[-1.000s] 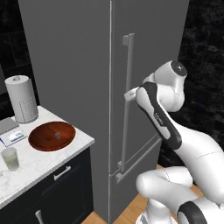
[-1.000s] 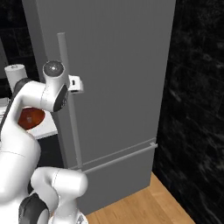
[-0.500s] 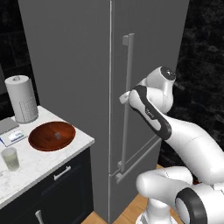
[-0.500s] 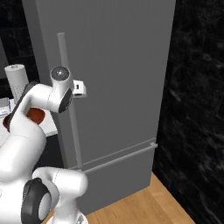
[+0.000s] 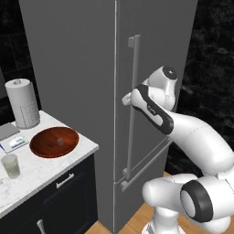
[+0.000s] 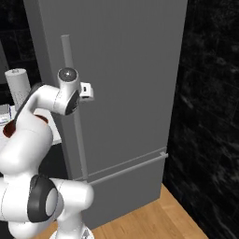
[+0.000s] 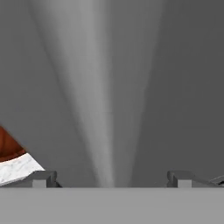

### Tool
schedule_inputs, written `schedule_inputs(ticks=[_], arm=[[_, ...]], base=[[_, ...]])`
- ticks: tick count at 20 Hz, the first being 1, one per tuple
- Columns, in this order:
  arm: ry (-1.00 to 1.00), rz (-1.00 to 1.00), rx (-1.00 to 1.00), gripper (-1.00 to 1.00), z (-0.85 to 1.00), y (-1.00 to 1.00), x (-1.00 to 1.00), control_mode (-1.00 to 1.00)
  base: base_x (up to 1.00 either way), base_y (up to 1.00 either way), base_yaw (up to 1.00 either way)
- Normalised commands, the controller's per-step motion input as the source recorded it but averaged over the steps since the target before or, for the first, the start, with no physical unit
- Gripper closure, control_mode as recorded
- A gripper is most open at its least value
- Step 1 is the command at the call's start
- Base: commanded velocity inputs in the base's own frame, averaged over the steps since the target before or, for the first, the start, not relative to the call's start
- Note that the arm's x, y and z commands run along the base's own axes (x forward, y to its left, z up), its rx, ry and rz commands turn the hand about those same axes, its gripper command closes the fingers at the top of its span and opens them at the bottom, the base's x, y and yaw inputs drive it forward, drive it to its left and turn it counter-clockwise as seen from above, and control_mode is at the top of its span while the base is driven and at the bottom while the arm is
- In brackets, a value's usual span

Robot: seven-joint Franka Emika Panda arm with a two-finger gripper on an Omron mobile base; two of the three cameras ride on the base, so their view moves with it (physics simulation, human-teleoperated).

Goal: Grab a lemon wedge from the fridge and one ice cube from the ice bowl, and put them in the glass of lemonade.

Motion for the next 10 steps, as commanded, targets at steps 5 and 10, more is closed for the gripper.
schedule_inputs(ticks=[5,10], arm=[[-0.03,0.00,0.00,-1.00,-0.02,0.06,0.32,-1.00],[0.02,0.00,0.00,-1.00,0.00,0.12,0.45,-1.00]], base=[[0.00,0.00,0.00],[0.00,0.00,0.00]])
